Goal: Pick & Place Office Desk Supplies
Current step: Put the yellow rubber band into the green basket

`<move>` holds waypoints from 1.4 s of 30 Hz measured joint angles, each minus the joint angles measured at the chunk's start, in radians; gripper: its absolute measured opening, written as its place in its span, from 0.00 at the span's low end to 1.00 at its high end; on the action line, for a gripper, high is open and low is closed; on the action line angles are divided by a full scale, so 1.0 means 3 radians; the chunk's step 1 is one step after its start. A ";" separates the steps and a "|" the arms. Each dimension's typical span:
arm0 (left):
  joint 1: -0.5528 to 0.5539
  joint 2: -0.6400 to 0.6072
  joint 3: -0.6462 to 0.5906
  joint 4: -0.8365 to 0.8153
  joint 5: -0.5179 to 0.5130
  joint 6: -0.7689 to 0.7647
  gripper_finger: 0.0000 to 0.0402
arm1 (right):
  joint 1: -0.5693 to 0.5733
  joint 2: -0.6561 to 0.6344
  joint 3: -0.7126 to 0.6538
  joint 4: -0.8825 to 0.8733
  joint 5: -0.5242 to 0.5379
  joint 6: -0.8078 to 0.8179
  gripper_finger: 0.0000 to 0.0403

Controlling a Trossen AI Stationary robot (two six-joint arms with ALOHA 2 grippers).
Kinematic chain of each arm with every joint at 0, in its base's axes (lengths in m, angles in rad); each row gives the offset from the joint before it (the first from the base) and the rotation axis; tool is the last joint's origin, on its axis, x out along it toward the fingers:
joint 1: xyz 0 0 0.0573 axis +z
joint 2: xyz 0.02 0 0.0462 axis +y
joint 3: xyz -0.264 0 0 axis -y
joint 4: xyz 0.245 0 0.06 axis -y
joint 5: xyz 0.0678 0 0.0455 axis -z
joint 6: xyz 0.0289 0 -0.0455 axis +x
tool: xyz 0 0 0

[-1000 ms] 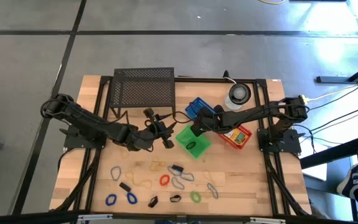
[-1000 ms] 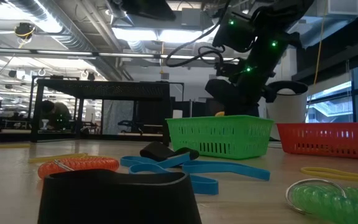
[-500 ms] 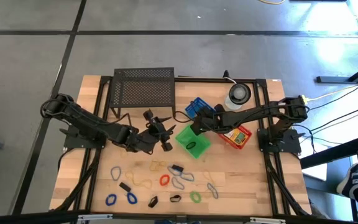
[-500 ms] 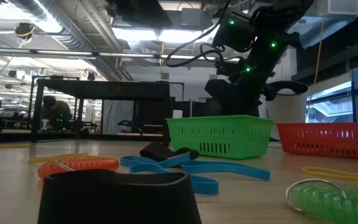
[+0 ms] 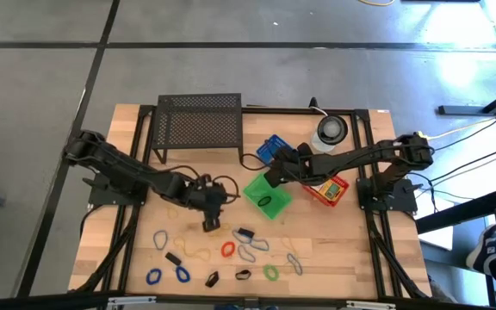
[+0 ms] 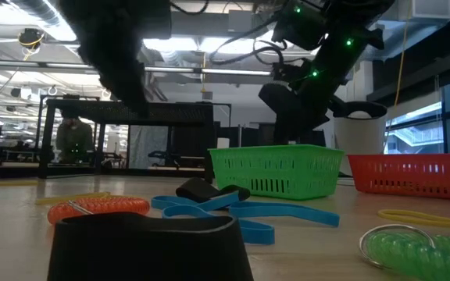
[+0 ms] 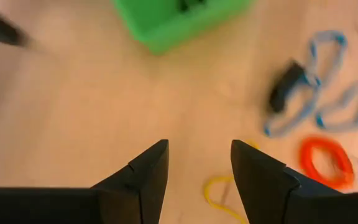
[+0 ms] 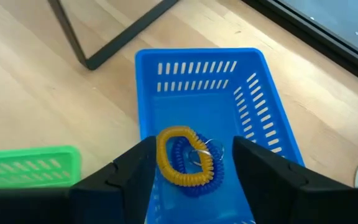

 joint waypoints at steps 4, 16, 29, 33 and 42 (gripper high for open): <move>-0.0038 0.0197 0.0000 0.0010 0.0310 0.0423 0.42 | 0.0002 0.0000 0.0000 0.0002 -0.0002 -0.0009 0.51; -0.0039 0.0698 0.0000 0.0392 0.0979 0.1122 0.42 | 0.0001 0.0001 -0.0001 0.0048 -0.0029 -0.0008 0.51; -0.0073 0.1084 0.0022 0.0386 0.0964 0.1354 0.41 | 0.0001 0.0003 0.0000 0.0108 -0.0066 0.0026 0.51; -0.0153 0.1092 0.0019 0.0385 0.0697 0.1512 0.32 | 0.0001 0.0003 -0.0001 0.0153 -0.0122 0.0027 0.51; -0.0295 0.1055 0.0005 0.0400 0.0392 0.1223 0.02 | 0.0030 -0.0013 -0.0001 0.0206 -0.0321 0.0109 0.51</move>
